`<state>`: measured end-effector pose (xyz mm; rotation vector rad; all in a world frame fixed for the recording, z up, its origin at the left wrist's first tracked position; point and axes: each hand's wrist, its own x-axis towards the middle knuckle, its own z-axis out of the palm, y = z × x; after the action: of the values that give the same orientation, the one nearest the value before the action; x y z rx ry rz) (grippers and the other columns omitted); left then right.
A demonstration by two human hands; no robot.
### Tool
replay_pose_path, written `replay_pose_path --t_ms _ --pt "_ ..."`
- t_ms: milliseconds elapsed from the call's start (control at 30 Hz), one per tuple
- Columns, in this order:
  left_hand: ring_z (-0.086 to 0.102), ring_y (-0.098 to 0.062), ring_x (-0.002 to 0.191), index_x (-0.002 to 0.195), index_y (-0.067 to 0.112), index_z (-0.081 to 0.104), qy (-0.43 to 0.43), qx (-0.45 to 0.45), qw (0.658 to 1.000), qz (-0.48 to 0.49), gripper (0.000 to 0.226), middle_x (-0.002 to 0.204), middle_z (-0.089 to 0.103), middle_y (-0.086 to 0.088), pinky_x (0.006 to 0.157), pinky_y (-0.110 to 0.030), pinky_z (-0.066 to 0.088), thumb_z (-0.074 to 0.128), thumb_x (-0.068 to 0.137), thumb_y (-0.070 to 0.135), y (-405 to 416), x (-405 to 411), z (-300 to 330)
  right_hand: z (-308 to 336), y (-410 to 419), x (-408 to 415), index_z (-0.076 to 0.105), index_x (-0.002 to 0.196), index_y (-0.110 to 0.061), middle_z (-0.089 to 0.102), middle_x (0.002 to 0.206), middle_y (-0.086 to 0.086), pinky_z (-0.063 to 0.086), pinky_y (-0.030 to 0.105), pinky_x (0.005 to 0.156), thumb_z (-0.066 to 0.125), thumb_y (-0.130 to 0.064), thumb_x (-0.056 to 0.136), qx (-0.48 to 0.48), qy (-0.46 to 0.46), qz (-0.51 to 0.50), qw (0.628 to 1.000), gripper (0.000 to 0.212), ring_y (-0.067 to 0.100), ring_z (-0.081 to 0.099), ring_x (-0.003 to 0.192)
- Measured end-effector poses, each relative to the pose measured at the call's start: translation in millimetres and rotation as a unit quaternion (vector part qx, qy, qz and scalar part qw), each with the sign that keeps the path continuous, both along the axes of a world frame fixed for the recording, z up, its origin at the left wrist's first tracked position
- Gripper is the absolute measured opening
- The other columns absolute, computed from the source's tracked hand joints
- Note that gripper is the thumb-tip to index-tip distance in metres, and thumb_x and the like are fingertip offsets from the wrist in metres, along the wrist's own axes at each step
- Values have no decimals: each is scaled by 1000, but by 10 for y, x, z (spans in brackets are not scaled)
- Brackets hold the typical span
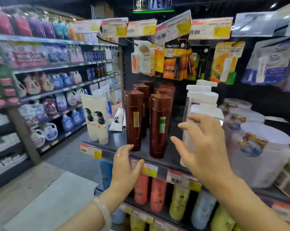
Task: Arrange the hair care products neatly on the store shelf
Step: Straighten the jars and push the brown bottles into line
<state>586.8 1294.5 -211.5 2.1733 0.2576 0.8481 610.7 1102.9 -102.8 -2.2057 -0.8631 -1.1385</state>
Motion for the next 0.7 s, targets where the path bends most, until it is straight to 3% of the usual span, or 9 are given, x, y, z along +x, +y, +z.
replay_pose_path --t_ms 67,133,200,267,367,433,500,600,700 --pt "47 -25 117 123 6 50 -2 2 1000 12 54 121 51 -9 100 -27 32 73 74 14 113 46 9 -61 65 -82 65 98 -8 59 106 11 36 27 92 60 -30 80 19 7 40 999 29 21 47 104" --pt "44 -27 121 129 4 44 4 -13 1000 25 62 127 48 -12 103 -31 33 72 76 17 195 103 74 -144 166 -142 61 108 -8 57 109 5 39 18 93 60 -29 82 11 78 85 993 33 12 48 105" --pt "38 -25 128 136 4 35 15 -32 999 21 73 136 44 -12 107 -33 30 72 76 22 250 177 159 -259 295 -119 41 134 -14 47 126 -3 36 20 104 63 -33 84 -2 230 88 969 57 5 40 119" --pt "32 -23 134 141 7 25 37 -47 998 4 85 143 37 -10 110 -34 27 74 74 28 302 282 219 -372 408 4 13 146 -22 30 141 -9 22 22 109 68 -40 80 31 381 63 922 88 3 25 132" --pt "41 -21 128 138 16 24 79 -81 993 -34 92 137 44 -4 106 -38 37 79 67 33 343 447 301 -454 553 232 3 148 -22 23 153 -3 26 26 108 73 -42 74 101 454 36 885 104 11 25 139" --pt "54 -15 110 128 21 30 101 -83 990 -46 80 117 54 6 90 -31 45 79 66 32 340 514 346 -497 655 311 9 146 -19 36 146 -1 34 21 96 75 -39 73 117 470 29 874 100 15 41 129" --pt "56 -15 100 122 20 34 129 -53 990 -35 69 105 56 9 78 -26 42 76 69 36 326 541 360 -529 731 352 21 139 -16 51 133 -1 37 19 84 74 -36 74 128 482 30 866 87 11 52 106" --pt "58 -18 100 116 19 39 141 -26 990 -15 56 107 61 5 75 -25 40 71 73 37 332 549 320 -568 757 405 33 126 -12 58 117 -2 39 19 78 71 -32 79 122 472 26 873 64 9 52 95" --pt "57 -14 92 115 19 41 129 -29 991 -11 54 96 58 9 73 -24 41 71 74 35 347 554 291 -616 734 428 34 113 -18 51 102 -8 39 20 76 68 -32 82 116 466 24 877 49 8 50 90"
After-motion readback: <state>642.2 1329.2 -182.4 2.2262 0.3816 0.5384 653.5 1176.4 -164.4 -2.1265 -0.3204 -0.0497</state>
